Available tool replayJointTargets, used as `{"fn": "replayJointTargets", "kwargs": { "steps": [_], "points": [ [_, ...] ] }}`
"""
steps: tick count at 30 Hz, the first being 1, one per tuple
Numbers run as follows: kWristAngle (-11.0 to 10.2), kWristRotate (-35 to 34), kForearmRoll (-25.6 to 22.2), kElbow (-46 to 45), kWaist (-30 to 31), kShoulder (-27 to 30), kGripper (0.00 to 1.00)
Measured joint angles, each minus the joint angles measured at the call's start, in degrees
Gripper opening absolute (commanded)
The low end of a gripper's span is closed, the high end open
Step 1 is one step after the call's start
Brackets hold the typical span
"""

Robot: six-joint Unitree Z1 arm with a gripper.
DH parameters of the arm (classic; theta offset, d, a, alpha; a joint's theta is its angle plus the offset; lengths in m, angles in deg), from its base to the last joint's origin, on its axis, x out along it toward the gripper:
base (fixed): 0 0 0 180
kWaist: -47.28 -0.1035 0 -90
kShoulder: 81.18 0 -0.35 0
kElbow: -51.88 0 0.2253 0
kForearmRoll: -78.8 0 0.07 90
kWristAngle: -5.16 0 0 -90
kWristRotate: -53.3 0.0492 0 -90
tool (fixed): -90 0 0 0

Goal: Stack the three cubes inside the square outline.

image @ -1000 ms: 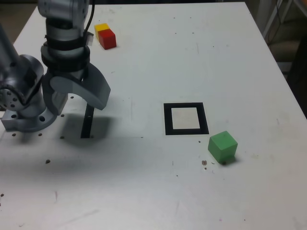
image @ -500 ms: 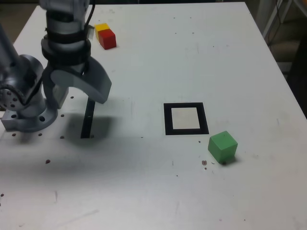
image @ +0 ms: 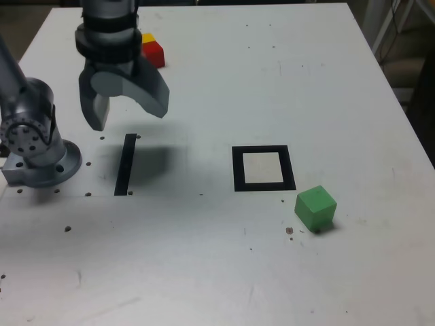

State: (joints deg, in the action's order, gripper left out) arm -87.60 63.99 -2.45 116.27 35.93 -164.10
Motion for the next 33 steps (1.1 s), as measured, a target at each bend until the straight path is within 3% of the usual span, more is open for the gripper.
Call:
{"fn": "replayJointTargets", "kwargs": {
  "steps": [13, 33],
  "points": [
    [-2.87, 10.91, -1.56, 7.03, -18.83, -4.35, 0.99],
    [-5.09, 18.78, -1.68, 17.10, -39.24, -15.76, 0.99]
  ]
}}
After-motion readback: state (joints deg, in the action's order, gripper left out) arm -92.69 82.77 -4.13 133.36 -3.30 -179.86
